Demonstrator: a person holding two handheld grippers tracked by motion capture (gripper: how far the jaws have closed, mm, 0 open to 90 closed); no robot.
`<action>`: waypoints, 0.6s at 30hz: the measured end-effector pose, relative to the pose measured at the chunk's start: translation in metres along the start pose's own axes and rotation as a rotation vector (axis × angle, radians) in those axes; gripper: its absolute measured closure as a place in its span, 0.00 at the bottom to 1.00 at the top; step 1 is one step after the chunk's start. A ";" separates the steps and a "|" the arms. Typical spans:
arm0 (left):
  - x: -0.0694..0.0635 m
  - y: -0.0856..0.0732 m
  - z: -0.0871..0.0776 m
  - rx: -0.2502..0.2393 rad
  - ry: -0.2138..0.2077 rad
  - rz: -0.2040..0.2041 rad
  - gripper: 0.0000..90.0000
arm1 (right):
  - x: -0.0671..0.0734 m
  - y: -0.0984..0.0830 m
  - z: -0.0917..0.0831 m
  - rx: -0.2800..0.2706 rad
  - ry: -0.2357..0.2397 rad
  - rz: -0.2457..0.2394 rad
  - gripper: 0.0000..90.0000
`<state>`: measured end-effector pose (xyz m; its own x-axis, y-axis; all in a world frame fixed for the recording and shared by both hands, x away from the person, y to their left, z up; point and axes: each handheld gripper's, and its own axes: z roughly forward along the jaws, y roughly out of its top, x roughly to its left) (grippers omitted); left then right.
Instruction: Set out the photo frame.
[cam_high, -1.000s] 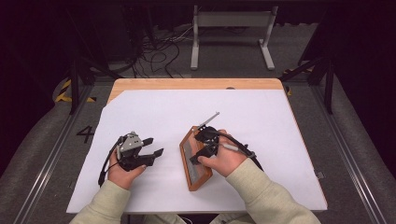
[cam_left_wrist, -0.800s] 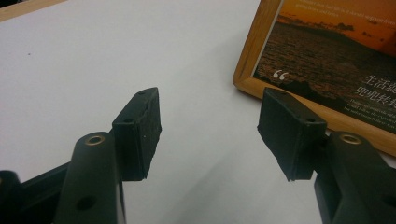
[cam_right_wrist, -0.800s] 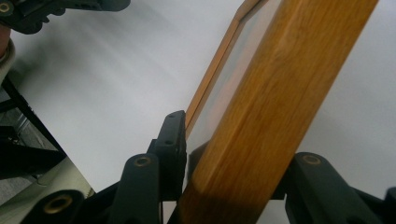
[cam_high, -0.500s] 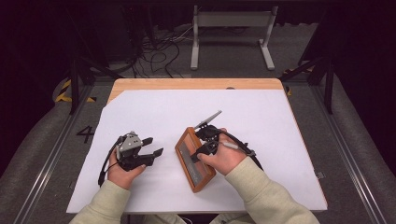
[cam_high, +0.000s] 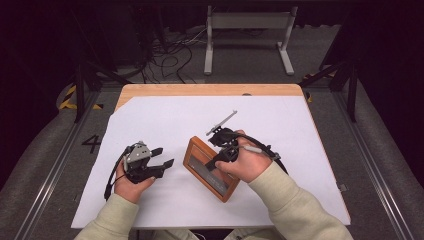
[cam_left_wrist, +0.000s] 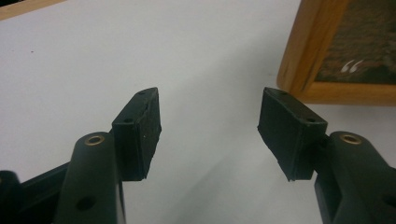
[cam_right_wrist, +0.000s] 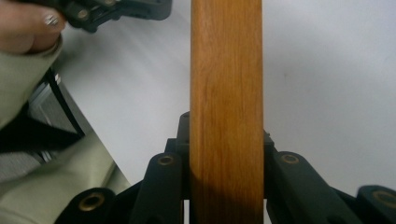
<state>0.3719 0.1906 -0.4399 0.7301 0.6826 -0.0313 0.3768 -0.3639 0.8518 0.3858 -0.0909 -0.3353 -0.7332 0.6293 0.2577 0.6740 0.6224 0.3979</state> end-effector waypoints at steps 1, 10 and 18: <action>0.001 0.000 0.000 0.000 0.001 0.001 0.44 | 0.001 0.001 -0.005 0.012 -0.002 -0.044 0.81; 0.001 -0.002 -0.002 -0.003 0.010 -0.003 0.44 | 0.002 0.011 -0.026 0.101 0.006 -0.314 0.81; 0.002 -0.004 -0.004 -0.003 0.015 -0.008 0.44 | -0.014 0.020 -0.028 0.176 0.014 -0.563 0.81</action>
<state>0.3691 0.1963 -0.4415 0.7182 0.6951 -0.0306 0.3810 -0.3560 0.8533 0.4068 -0.1003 -0.3059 -0.9829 0.1739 0.0607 0.1842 0.9276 0.3249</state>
